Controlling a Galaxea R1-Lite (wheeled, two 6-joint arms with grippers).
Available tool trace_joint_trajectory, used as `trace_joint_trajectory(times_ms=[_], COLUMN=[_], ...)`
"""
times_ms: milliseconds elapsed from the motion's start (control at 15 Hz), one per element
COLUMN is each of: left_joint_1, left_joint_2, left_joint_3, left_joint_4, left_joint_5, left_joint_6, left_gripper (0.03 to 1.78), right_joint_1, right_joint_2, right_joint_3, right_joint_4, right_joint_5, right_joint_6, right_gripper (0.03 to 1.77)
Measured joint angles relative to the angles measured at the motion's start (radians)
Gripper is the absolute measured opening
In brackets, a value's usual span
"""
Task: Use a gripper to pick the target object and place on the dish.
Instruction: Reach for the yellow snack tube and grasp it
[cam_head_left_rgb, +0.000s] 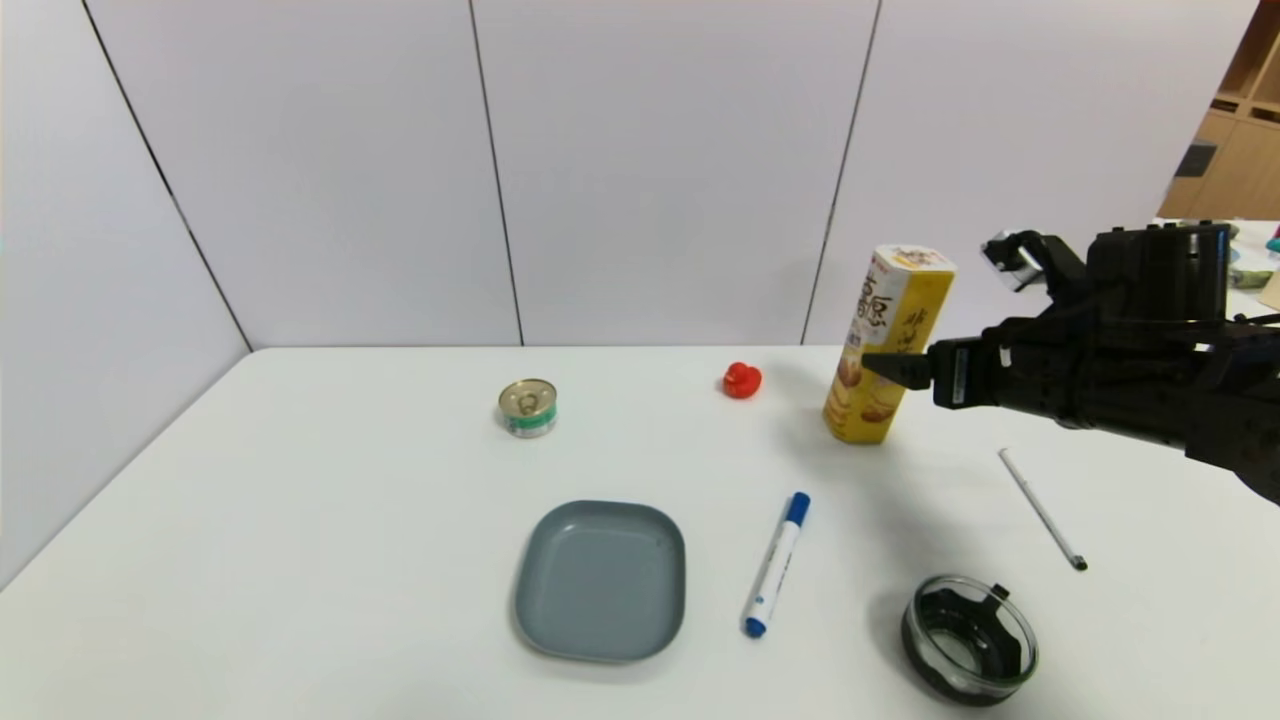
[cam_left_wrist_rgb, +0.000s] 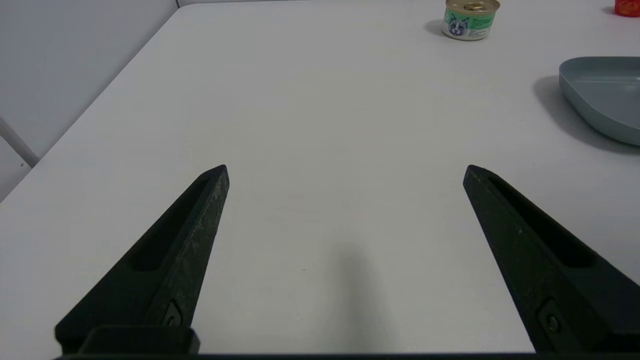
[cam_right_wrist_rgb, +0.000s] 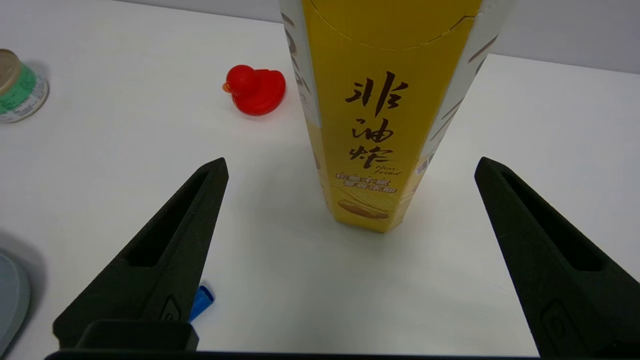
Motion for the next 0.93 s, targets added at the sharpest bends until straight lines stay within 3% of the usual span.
trace_joint_trajectory(times_ms=[933], left_joint_1=[0.000], left_joint_2=[0.000], left_joint_3=[0.000], left_joint_4=[0.000], left_joint_5=[0.000], left_joint_6=[0.000], left_gripper=[1.69], right_joint_1=[0.002], right_joint_2=[0.173], right_joint_3=[-0.007], right_joint_4=[-0.169], right_joint_5=[0.002], right_joint_6=[0.036], right_gripper=[1.71])
